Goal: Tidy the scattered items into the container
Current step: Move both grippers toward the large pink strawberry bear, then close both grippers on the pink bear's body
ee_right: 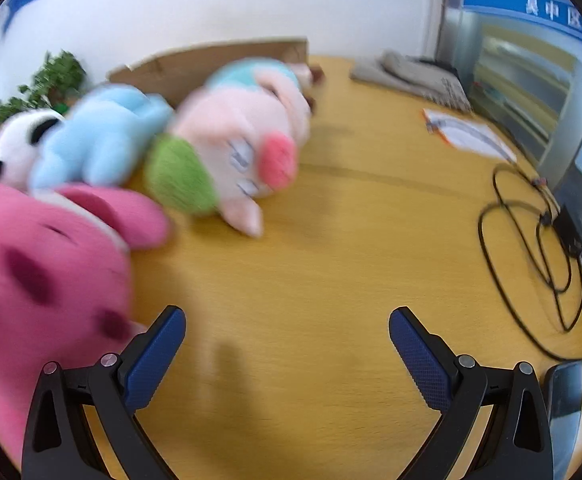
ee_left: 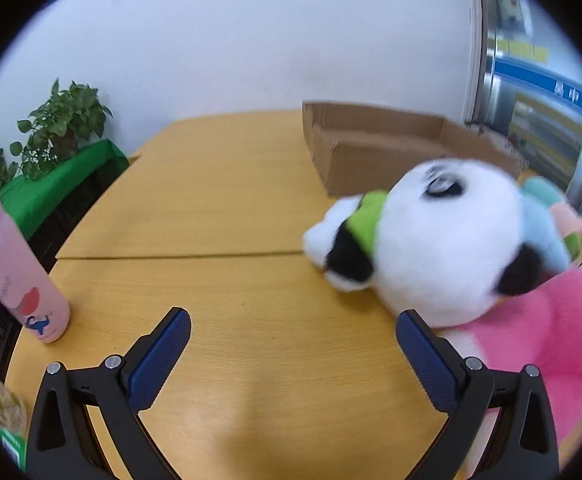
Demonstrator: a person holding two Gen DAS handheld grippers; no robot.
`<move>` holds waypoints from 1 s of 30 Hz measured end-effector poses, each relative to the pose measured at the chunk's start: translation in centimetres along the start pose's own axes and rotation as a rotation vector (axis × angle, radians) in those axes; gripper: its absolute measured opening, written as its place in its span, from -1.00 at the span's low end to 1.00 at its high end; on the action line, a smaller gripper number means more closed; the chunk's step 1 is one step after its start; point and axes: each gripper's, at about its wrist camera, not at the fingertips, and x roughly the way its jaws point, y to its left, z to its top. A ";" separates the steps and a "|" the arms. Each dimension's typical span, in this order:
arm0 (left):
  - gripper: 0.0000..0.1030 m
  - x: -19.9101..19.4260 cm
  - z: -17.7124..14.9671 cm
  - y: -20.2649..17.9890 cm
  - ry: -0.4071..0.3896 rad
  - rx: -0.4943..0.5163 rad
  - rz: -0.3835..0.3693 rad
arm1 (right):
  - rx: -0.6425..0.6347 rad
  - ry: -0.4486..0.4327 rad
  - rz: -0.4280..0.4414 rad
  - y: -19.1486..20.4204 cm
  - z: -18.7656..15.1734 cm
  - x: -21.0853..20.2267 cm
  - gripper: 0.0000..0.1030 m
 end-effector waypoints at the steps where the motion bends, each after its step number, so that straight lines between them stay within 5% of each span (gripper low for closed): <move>1: 0.99 -0.9 0.3 -0.6 -0.015 -0.012 -0.013 | 0.006 -0.029 0.015 0.3 0.4 -0.8 1.00; 5: 0.99 -3.7 1.1 -3.3 -0.075 -0.045 -0.127 | 0.066 -0.143 0.092 1.3 2.5 -4.4 1.00; 9: 0.99 -4.5 1.3 -7.1 -0.054 -0.042 -0.281 | 0.130 -0.220 0.205 2.5 3.9 -7.2 1.00; 15: 0.99 -2.7 -0.1 -13.6 0.024 -0.013 -0.429 | 0.110 -0.184 0.321 7.9 3.6 -6.3 1.00; 19: 0.99 0.4 -1.8 -16.9 0.127 0.047 -0.404 | 0.001 -0.045 0.235 12.3 1.7 -1.6 1.00; 22: 1.00 2.4 -2.9 -17.4 0.205 0.005 -0.421 | -0.105 -0.108 0.105 14.8 0.4 -1.1 1.00; 30: 1.00 3.6 -3.2 -16.7 0.233 -0.049 -0.475 | -0.042 -0.089 0.188 12.8 0.8 -1.4 1.00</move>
